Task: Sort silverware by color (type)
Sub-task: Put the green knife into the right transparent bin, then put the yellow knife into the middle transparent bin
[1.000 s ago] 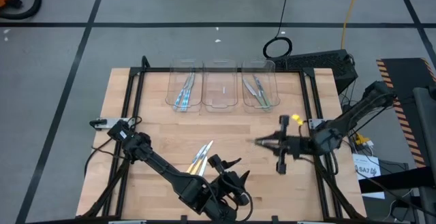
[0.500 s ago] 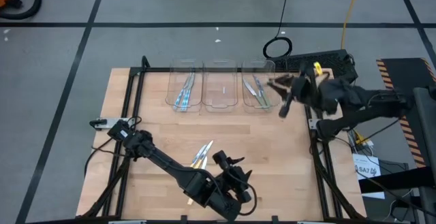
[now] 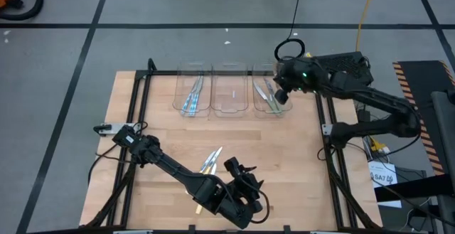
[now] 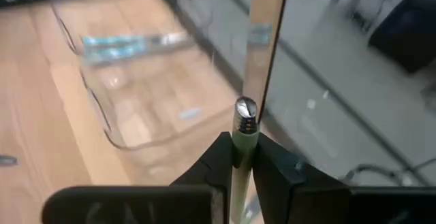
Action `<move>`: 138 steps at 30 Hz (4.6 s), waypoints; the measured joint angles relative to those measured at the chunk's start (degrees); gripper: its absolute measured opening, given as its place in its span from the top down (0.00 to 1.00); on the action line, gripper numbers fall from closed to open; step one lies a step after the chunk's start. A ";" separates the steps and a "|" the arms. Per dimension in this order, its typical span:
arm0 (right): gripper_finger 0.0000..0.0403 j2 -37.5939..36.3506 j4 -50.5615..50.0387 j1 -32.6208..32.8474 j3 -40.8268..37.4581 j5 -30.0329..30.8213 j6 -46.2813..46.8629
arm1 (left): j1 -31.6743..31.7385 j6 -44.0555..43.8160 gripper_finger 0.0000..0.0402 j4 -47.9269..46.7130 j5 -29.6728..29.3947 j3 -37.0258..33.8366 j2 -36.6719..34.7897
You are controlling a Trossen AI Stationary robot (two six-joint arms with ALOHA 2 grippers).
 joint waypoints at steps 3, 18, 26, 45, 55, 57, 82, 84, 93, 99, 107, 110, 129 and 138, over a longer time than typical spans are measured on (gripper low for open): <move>0.91 1.37 2.82 -4.51 -2.76 -3.77 0.96 | 0.00 -0.07 0.40 0.11 0.91 0.02 0.29; 0.91 2.19 18.73 -14.80 -19.57 -8.64 3.36 | 0.59 -0.98 0.40 0.20 3.64 0.02 1.95; 0.91 2.21 21.45 -15.60 -24.61 -8.60 3.62 | 0.57 -1.40 0.40 0.24 3.64 0.02 1.95; 0.88 5.42 22.19 -15.58 -29.10 -8.29 4.45 | 1.89 -1.11 0.40 0.24 3.66 0.02 1.95; 0.75 8.38 22.91 -15.58 -29.38 -8.20 4.28 | 1.86 -1.05 0.40 0.24 3.66 0.02 1.95; 0.73 8.44 22.94 -15.58 -29.38 -8.24 4.25 | 1.86 -1.03 0.40 0.24 3.66 0.02 1.95; 0.71 -25.77 9.85 17.57 -29.40 -18.73 13.37 | 1.33 -24.62 0.40 -24.80 13.67 0.02 1.92; 0.71 -26.40 9.42 22.18 -29.40 -18.17 13.61 | 1.27 -28.91 0.40 -29.08 14.37 0.02 1.91; 0.71 -26.19 17.30 37.70 -37.77 -11.16 13.53 | 0.90 -41.15 0.40 -38.75 20.47 -3.33 1.84; 0.71 -25.08 16.79 39.47 -38.64 -11.46 16.35 | 1.42 -39.54 0.47 -38.99 23.32 -7.60 1.84; 0.71 -24.98 17.77 41.89 -38.64 -11.35 19.31 | 1.77 -33.19 0.68 -39.10 24.01 -9.84 1.80; 0.71 -24.89 17.76 42.59 -38.64 -11.35 19.48 | 1.75 -30.41 0.72 -39.11 25.02 -9.84 1.34; 0.71 -23.41 17.50 47.85 -38.64 -6.11 20.24 | 0.35 -48.85 0.73 -30.67 18.81 -38.12 -12.03; 0.71 -21.86 19.97 47.84 -38.64 -5.00 20.00 | -1.08 -40.86 0.73 -17.94 24.12 -37.84 -12.00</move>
